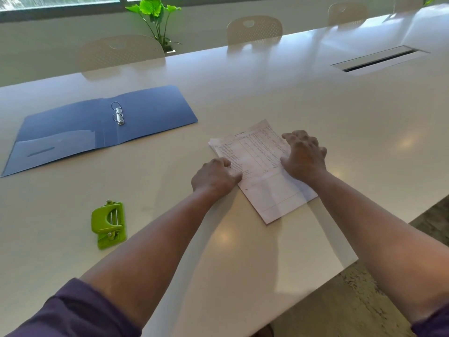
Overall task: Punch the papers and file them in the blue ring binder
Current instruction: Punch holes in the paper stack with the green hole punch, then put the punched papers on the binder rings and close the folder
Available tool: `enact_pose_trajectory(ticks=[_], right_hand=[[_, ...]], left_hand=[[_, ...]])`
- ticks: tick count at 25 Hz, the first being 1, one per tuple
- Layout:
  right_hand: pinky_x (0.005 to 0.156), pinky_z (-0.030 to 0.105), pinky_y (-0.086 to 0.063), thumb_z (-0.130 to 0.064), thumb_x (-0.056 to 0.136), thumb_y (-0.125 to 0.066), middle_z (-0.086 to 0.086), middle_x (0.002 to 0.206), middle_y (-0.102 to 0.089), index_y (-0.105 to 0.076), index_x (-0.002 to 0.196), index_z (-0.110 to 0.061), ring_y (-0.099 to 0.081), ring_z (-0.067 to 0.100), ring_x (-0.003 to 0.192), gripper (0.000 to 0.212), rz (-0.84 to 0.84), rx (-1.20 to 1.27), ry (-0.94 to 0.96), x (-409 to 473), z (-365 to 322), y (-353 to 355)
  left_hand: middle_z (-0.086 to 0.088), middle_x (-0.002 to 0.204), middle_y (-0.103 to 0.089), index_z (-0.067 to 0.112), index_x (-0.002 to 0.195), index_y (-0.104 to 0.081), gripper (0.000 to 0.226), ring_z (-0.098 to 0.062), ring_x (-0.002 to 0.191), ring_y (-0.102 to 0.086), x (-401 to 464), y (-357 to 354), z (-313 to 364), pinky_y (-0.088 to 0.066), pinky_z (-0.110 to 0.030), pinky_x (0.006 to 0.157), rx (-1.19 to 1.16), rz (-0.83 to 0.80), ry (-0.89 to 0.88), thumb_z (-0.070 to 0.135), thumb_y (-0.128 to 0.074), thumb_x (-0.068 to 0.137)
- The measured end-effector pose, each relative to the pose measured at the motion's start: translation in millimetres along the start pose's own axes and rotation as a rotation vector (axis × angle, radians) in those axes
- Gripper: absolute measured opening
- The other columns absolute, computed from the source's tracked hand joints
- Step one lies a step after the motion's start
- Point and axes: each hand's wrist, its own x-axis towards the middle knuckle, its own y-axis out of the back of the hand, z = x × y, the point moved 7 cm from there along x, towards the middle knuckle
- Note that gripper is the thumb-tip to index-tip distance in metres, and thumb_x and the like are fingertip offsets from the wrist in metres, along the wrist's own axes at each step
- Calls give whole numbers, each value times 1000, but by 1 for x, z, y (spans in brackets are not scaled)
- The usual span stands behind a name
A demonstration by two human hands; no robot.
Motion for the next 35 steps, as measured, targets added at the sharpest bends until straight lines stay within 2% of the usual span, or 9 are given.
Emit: enact_pose_trajectory(ticks=[4, 11, 18, 21, 24, 26, 28, 32, 35], right_hand=[[111, 50, -28, -35, 92, -62, 2, 154, -47, -59, 139, -26, -41, 27, 141, 47, -38, 135, 154, -24, -42, -19], [121, 45, -13, -56, 104, -31, -2, 167, -27, -40, 154, -33, -17, 19, 156, 55, -216, -9, 301, -47, -64, -51], [121, 44, -13, -56, 103, -33, -4, 167, -28, -41, 154, -34, -17, 18, 156, 56, -200, -11, 306, -50, -65, -49], [121, 44, -14, -53, 103, -38, -4, 166, -31, -44, 152, -34, -19, 17, 155, 53, -207, 21, 292, -47, -65, -46], [120, 46, -13, -52, 101, -43, -2, 165, -32, -47, 150, -33, -18, 19, 155, 53, -209, 15, 270, -46, -69, -42], [118, 47, -15, -51, 98, -47, 0, 163, -37, -52, 147, -30, -21, 22, 154, 53, -131, 14, 285, -50, -83, -36], [115, 47, -21, -47, 96, -53, 0, 157, -46, -58, 140, -27, -31, 24, 149, 48, -59, 69, 335, -61, -113, -31], [112, 46, -37, -42, 90, -67, -1, 140, -62, -66, 131, -23, -53, 23, 132, 45, -159, 321, 506, -99, -201, -43], [114, 40, -40, -45, 83, -76, 3, 144, -60, -58, 140, -19, -53, 22, 134, 65, -338, 404, 632, -130, -263, -65]], left_hand=[[4, 134, -64, 37, 132, -60, 57, -21, 121, -60, 3, 0, -1, -48, -35, 89, 27, -9, -16, 63, -67, 83], [-2, 132, -65, 35, 137, -56, 56, -26, 118, -63, -3, -3, 2, -48, -36, 84, 138, 30, -95, 65, -55, 90], [-6, 130, -67, 30, 136, -56, 49, -29, 118, -63, -17, 0, 6, -50, -37, 85, 164, 63, -141, 58, -50, 97], [-5, 136, -64, 27, 144, -48, 52, -29, 125, -59, -18, 0, 5, -49, -40, 93, 71, 9, -118, 51, -52, 99], [-2, 114, -71, 25, 142, -52, 50, -25, 113, -64, -29, 11, -4, -53, -41, 93, -97, 4, -139, 46, -57, 97], [5, 89, -69, 25, 131, -61, 39, -22, 94, -68, -46, 25, -15, -55, -36, 81, -113, 55, -203, 42, -59, 96], [4, 81, -68, 24, 121, -66, 31, -22, 85, -67, -67, 47, -34, -51, -32, 71, -103, 188, -255, 39, -60, 96], [0, 100, -70, 21, 110, -72, 24, -29, 99, -61, -104, 102, -90, -45, -38, 82, 40, 581, -269, 32, -65, 90], [-2, 122, -62, 20, 119, -69, 33, -30, 120, -49, -121, 126, -144, -39, -41, 96, 73, 629, -136, 32, -68, 88]])
